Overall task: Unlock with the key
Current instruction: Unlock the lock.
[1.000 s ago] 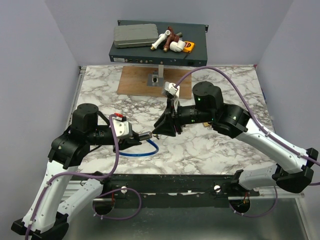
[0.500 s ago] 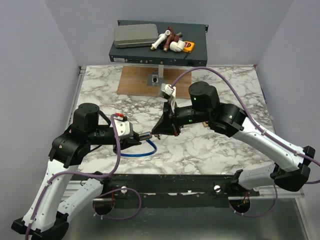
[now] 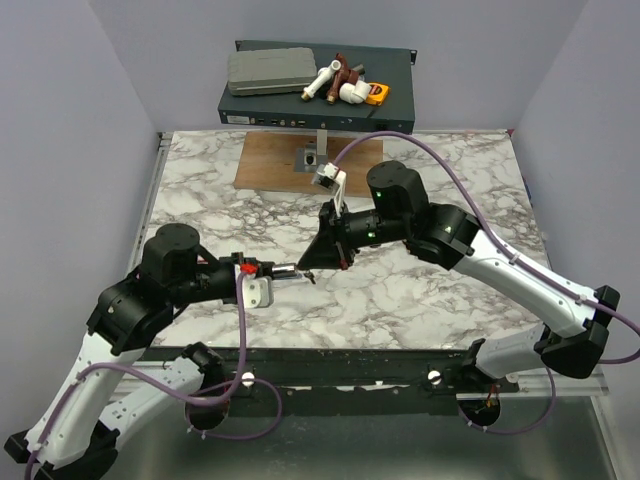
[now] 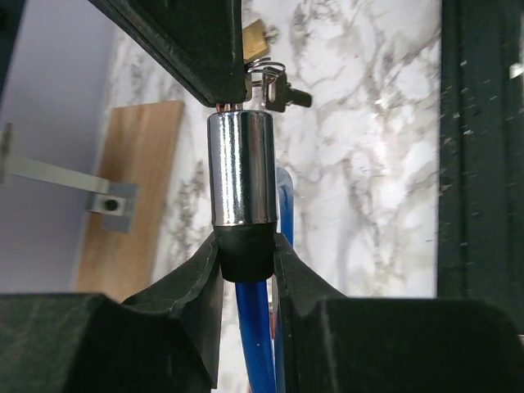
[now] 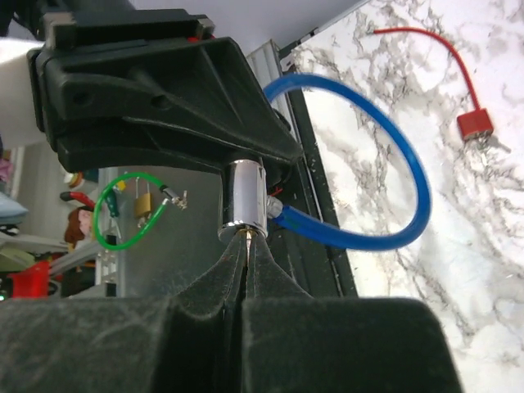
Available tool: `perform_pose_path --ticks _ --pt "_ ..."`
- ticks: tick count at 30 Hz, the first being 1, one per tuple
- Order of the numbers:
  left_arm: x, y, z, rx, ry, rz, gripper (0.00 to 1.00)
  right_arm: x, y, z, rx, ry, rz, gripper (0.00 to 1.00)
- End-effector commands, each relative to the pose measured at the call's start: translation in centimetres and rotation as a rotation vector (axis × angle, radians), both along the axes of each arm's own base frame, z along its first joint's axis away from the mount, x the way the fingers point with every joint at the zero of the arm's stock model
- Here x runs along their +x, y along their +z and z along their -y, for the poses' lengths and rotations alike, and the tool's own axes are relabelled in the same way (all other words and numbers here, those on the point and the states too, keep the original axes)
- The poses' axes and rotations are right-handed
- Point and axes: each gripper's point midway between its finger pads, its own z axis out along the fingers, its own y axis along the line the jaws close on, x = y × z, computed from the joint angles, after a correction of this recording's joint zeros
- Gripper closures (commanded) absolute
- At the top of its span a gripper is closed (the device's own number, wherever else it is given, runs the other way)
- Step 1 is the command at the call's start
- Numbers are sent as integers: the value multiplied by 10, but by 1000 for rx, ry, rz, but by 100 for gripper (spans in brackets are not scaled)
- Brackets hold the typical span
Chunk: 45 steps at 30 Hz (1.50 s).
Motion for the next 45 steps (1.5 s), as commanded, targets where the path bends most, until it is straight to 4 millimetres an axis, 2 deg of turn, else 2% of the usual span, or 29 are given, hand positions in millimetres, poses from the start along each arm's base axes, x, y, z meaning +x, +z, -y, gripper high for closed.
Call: perform_pose_path --ticks 1,5,9,14,19,23,25,28,31,35,38,41,45 --pt "28 46 12 -48 -22 407 100 5 -17 -10 -18 -29 -117 99" --pt "39 53 14 -35 0 537 100 14 -19 -7 -22 -78 -159 99" --pt "43 61 18 -38 2 623 100 28 -19 -4 -4 -145 -231 99" --pt "48 71 23 -52 23 701 100 29 -13 -5 57 -149 -286 99" --pt "47 67 29 -24 -14 765 100 29 -4 -4 115 -141 -337 99" --pt "36 57 38 -49 -68 657 100 30 -7 2 114 -156 -283 99" --pt "28 50 43 -64 -96 554 100 31 -9 8 106 -169 -237 88" --pt "14 43 50 -91 -149 431 100 34 -3 21 124 -206 -140 52" --pt "5 44 57 -115 -203 389 100 39 13 36 164 -264 -26 30" --pt "10 60 66 -163 -175 347 100 40 38 60 215 -337 103 20" --pt "5 59 74 -175 -214 303 100 47 52 83 229 -436 181 16" --pt "7 40 84 -138 -231 226 100 56 67 110 232 -566 246 12" --pt "15 -3 105 -41 -242 73 100 64 77 149 244 -741 291 5"
